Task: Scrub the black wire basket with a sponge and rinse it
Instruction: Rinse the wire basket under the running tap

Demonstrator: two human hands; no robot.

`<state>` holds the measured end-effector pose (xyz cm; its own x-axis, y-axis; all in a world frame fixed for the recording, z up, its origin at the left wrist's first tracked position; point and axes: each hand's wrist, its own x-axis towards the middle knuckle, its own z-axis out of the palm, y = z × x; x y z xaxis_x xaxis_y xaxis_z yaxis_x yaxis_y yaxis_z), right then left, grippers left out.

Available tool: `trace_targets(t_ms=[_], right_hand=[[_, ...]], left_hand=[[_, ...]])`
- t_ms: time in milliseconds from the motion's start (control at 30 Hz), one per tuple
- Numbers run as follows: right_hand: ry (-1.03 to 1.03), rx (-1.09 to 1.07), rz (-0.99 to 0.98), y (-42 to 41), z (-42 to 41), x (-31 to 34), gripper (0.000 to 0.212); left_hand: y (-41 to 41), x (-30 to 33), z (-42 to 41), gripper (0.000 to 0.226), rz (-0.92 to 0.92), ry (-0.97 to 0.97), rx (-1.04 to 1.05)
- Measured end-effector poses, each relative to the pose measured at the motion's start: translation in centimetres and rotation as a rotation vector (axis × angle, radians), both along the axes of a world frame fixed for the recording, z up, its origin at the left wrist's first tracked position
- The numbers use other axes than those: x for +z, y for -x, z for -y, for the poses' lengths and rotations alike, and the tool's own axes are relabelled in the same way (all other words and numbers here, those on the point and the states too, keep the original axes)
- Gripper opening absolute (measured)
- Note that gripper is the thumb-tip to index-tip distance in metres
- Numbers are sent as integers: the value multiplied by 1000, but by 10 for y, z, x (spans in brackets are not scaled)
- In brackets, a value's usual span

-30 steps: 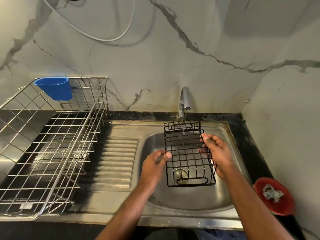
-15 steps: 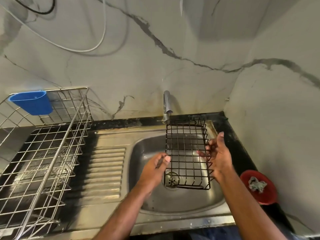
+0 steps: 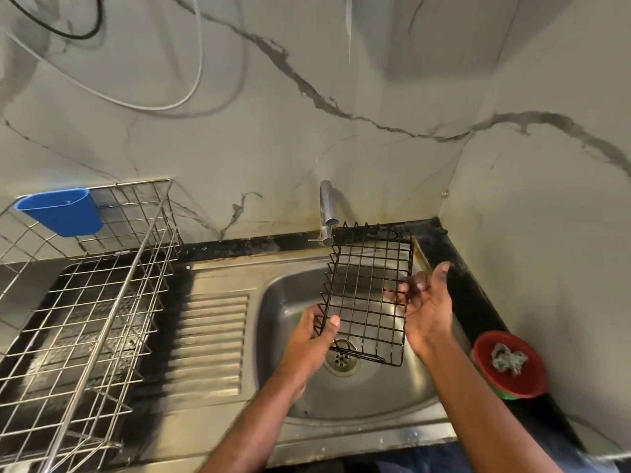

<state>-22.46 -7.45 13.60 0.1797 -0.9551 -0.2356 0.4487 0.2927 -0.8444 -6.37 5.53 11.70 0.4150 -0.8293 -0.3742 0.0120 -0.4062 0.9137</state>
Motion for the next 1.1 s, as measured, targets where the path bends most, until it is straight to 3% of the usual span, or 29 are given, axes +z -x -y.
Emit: trace_targets(t_ms=[133,233,300,400,533,667,767,833,1100], right_hand=[[80,93,11,-5,-2,1,56],[146,158,32,-12,-5,1,38],[154,190,31,-16,-7,1,27],[138,258,21,-21,-10,3,18],[102,382,47,-25,-15,8,44],[84,449,140,-29,-16,6,41],[35,443,188,-32,-15,2,32],[11,439,198,-34,-16,1,38],[-3,430,217,-39,-20,3,48]], left_hand=[[-3,3,-1,35,-138,18,121],[-7,5,-2,14,-260,26,214],[-9,6,-3,21,-293,57,271],[-10,7,-4,53,-314,105,341],[-12,6,-5,40,-312,108,386],[-16,1,-3,69,-323,68,331],[-15,5,-1,47,-300,111,249],[-14,9,1,32,-270,141,198],[-17,10,28,27,-337,137,176]])
